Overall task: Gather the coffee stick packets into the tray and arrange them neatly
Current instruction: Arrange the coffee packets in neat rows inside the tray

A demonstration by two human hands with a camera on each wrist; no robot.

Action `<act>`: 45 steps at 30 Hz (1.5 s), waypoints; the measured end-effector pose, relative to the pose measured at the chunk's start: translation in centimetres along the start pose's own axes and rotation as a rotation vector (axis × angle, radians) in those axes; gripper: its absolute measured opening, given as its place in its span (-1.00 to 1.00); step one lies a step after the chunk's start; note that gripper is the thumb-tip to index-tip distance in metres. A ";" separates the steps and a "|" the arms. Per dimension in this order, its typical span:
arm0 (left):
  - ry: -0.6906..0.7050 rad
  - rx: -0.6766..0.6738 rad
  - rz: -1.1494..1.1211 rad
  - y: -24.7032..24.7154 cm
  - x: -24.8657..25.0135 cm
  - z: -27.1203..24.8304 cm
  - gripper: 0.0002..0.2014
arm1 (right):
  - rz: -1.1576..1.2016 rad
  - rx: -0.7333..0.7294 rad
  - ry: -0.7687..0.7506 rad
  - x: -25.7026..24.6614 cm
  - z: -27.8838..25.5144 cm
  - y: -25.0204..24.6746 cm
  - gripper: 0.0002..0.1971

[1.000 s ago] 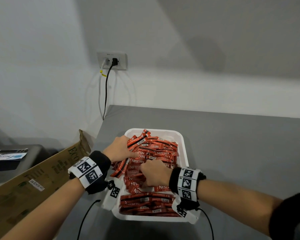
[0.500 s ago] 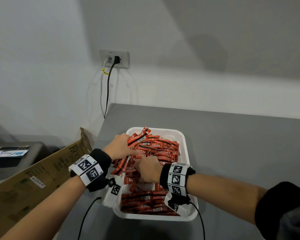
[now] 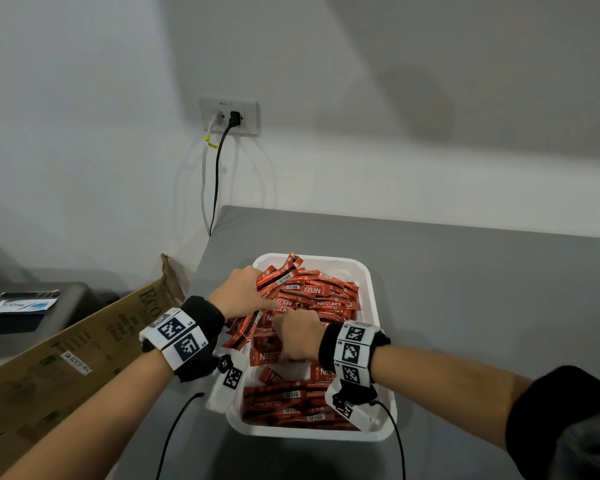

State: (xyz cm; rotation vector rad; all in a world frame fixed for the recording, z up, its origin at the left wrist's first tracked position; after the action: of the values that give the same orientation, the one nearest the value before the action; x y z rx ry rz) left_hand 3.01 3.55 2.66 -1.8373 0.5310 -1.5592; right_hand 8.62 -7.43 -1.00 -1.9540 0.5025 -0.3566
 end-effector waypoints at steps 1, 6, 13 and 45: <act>0.000 0.000 0.001 0.0 0.0 0.0 -0.70 | 0.001 -0.008 0.004 0.1 0.0 0.0 -0.61; 0.000 0.014 0.009 -0.3 0.2 -0.3 -0.73 | 0.065 -0.031 0.041 0.6 -0.2 -0.4 -0.51; 0.021 0.048 -0.015 -0.7 0.6 -0.5 -0.82 | 0.160 0.072 0.101 5.6 -0.9 -2.5 -0.67; -0.029 0.172 -0.006 -1.5 0.4 -0.9 -0.84 | 0.143 0.057 -0.083 -1.5 1.0 1.0 -0.65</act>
State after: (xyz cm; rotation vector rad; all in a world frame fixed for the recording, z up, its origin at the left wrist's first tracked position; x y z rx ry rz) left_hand 2.06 4.11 4.06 -1.7292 0.3661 -1.5303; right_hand 7.57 -6.25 -2.34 -1.8573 0.5688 -0.1960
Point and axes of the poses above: each hand's wrist, its own z-axis towards the middle knuckle, its own y-axis out of the palm, x = y × z, the point moved 2 cm from there along z, towards the middle knuckle, and after that the axes turned 13 degrees about y, right-handed, at the moved point
